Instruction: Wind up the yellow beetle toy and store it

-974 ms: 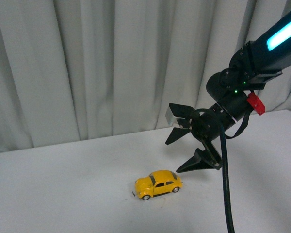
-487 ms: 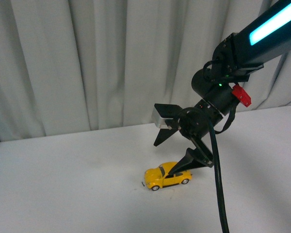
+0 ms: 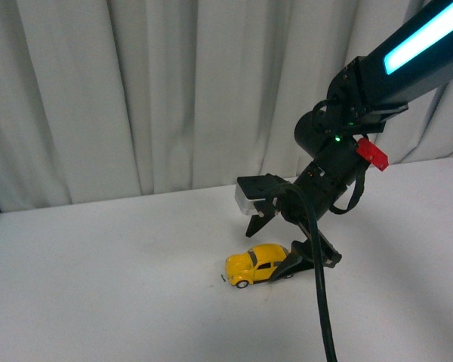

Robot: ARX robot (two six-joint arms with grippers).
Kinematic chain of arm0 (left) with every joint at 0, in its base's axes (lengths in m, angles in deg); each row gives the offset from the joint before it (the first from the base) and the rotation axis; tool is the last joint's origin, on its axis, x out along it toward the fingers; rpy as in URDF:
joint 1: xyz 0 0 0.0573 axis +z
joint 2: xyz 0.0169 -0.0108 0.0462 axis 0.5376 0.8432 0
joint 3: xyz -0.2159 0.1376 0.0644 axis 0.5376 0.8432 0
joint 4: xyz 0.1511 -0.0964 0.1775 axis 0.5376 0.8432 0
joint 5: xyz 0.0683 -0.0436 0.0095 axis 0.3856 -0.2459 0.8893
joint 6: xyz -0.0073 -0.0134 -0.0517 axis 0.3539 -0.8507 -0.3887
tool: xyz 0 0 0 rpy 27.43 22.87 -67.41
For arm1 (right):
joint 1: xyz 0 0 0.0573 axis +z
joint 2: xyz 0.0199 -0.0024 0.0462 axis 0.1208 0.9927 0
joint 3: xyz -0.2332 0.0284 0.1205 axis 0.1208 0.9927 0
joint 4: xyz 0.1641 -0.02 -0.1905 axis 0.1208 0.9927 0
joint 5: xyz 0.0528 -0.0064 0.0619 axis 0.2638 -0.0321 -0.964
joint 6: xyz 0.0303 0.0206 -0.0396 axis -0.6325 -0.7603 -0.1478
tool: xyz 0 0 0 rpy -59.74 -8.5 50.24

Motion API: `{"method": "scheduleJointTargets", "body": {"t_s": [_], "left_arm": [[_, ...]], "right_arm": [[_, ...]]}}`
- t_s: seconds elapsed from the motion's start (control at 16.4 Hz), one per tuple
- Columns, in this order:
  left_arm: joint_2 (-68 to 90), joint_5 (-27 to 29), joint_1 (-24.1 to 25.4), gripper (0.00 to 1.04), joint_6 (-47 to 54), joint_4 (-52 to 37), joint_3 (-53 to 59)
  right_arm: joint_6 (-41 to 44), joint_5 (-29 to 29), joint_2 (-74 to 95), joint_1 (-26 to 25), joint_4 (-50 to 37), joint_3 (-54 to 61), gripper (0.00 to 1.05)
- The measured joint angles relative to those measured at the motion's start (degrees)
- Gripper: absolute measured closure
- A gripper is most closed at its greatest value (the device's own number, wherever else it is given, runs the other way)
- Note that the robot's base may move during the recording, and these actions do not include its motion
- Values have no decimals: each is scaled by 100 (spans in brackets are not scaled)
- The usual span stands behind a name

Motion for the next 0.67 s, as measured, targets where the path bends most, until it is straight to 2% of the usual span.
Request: {"method": "scheduleJointTargets", "body": {"t_s": [0.3, 0.43, 0.67], "left_arm": [[0, 0, 0, 7, 0, 0, 0], [0, 0, 0, 7, 0, -2, 0], [0, 0, 0, 7, 0, -2, 0]], "right_arm": [[-243, 140, -13, 70, -68, 155, 58], [-361, 225, -94, 70, -92, 229, 64], [-490, 260, -146, 57, -157, 337, 64]]}}
